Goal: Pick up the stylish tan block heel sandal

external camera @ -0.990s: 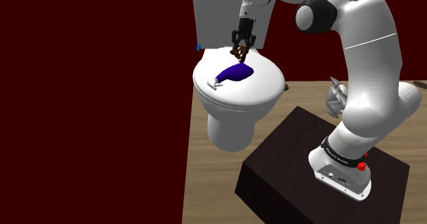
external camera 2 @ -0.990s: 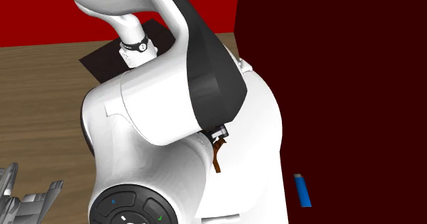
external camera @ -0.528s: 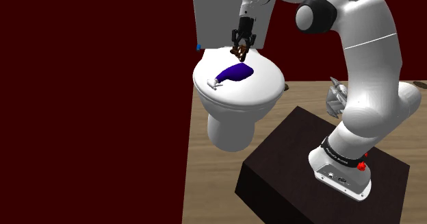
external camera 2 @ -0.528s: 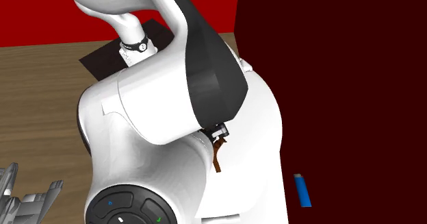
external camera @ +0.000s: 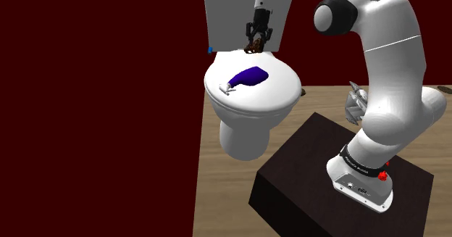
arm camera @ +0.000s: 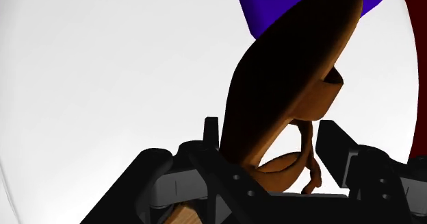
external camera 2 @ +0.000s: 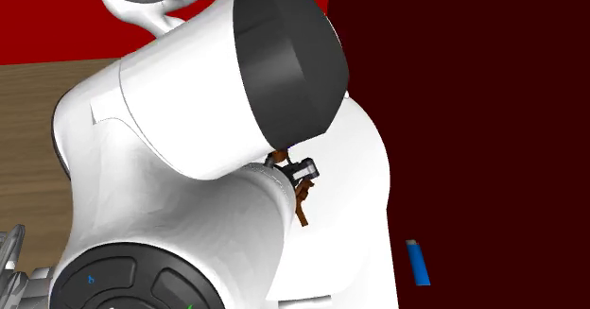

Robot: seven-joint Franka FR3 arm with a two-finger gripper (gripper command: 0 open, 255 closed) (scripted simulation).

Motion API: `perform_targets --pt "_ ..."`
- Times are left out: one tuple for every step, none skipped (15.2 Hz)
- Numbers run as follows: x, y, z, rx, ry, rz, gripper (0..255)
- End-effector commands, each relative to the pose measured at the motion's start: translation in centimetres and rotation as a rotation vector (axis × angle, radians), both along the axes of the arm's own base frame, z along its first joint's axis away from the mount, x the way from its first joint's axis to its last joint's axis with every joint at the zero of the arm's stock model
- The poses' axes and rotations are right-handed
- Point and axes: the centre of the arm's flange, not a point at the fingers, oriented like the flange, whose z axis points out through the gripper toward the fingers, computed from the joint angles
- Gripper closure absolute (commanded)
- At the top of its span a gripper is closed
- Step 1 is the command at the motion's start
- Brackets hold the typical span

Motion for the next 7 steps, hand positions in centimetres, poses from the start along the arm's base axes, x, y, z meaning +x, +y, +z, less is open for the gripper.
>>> perform_targets --pt "0.0 -0.1 1.1 0.000 0.000 0.000 255" --pt "0.0 -0.1 1.6 0.000 0.000 0.000 255" --pt "0.0 -0.1 2.1 0.000 0.000 0.000 255" --pt "0.0 -0.1 2.6 0.000 0.000 0.000 255" --pt "0.0 -0.1 3.2 0.000 0.000 0.000 255" --pt "0.0 -0.1 3.2 0.000 0.000 0.000 255" --pt "0.0 -0.1 3.2 0.000 0.000 0.000 255"
